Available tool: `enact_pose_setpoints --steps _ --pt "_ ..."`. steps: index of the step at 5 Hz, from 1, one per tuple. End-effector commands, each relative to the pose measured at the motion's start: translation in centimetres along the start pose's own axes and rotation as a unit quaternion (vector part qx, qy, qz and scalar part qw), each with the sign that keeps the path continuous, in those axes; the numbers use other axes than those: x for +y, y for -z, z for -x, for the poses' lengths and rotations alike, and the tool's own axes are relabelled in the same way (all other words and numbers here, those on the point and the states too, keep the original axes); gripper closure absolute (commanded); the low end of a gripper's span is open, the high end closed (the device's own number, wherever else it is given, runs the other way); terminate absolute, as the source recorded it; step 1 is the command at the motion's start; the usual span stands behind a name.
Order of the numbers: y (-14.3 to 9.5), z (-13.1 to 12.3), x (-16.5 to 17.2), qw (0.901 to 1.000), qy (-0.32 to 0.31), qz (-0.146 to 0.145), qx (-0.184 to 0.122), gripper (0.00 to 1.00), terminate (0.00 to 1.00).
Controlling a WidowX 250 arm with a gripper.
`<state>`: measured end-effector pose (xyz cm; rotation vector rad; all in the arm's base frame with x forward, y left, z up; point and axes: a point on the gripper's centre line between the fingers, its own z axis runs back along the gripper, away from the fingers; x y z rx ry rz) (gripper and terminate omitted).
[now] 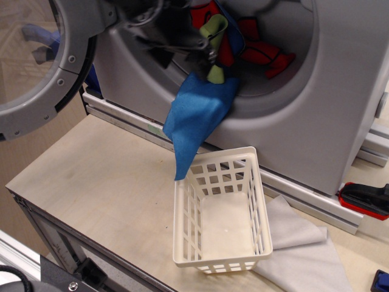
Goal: Put clothes in laundry machine
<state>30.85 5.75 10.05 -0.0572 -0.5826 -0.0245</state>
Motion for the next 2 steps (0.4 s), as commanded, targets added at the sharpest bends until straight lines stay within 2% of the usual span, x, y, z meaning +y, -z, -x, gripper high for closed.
enact_pose_setpoints --steps 1,2 --pt "-4.57 4.78 -1.66 0.9981 0.035 0.011 0.05 0.0 0.0" --pt "-4.57 4.78 -1.66 0.9981 0.035 0.011 0.05 0.0 1.0"
